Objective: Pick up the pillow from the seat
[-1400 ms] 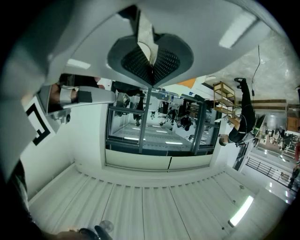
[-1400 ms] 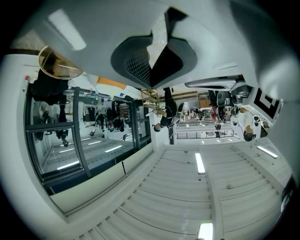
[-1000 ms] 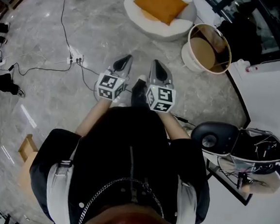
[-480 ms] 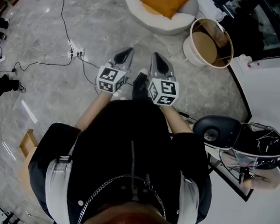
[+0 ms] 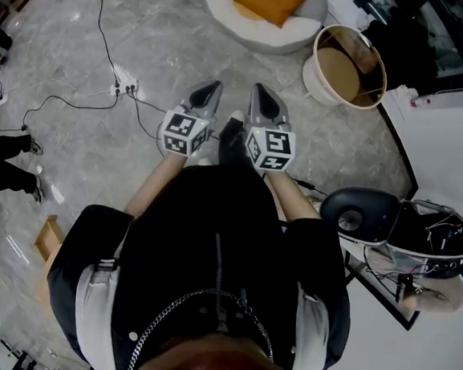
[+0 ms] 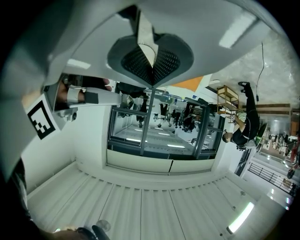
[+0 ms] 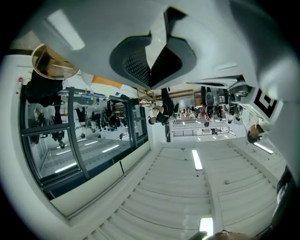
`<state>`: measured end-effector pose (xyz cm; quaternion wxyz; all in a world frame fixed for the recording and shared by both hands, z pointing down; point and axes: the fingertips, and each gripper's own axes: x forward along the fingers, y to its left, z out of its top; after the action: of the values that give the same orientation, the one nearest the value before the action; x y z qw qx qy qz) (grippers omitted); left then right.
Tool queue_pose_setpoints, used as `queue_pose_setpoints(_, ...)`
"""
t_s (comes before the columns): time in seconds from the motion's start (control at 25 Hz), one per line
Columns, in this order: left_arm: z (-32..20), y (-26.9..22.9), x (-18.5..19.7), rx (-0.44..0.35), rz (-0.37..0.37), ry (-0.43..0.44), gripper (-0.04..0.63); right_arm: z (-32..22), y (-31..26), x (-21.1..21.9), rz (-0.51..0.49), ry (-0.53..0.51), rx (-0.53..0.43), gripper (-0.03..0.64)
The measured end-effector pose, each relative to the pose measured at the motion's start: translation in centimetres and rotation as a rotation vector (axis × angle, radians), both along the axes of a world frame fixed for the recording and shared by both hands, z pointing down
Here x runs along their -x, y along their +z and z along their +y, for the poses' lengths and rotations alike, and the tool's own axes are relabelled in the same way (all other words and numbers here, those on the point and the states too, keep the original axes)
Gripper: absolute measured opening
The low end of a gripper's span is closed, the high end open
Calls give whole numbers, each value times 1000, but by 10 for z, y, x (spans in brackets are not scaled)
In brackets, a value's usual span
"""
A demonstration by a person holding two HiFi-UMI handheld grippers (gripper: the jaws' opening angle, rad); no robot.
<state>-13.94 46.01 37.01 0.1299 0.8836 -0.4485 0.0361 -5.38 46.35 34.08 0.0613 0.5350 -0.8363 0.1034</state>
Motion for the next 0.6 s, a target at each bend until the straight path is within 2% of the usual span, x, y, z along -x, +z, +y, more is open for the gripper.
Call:
queue_pose_setpoints(0.2, -15, 4, 3, 12, -6, -17, 9, -18, 10, -1, 12, -15, 12, -12)
queue_pose_setpoints(0.44, -43, 13, 2, 38, -12, -22, 9, -43, 13, 8, 4, -96, 21, 2)
queue_pose_setpoints(0.6, -67, 15, -2, 42, -19, -11, 9, -70, 18, 6, 8, -90, 32, 3)
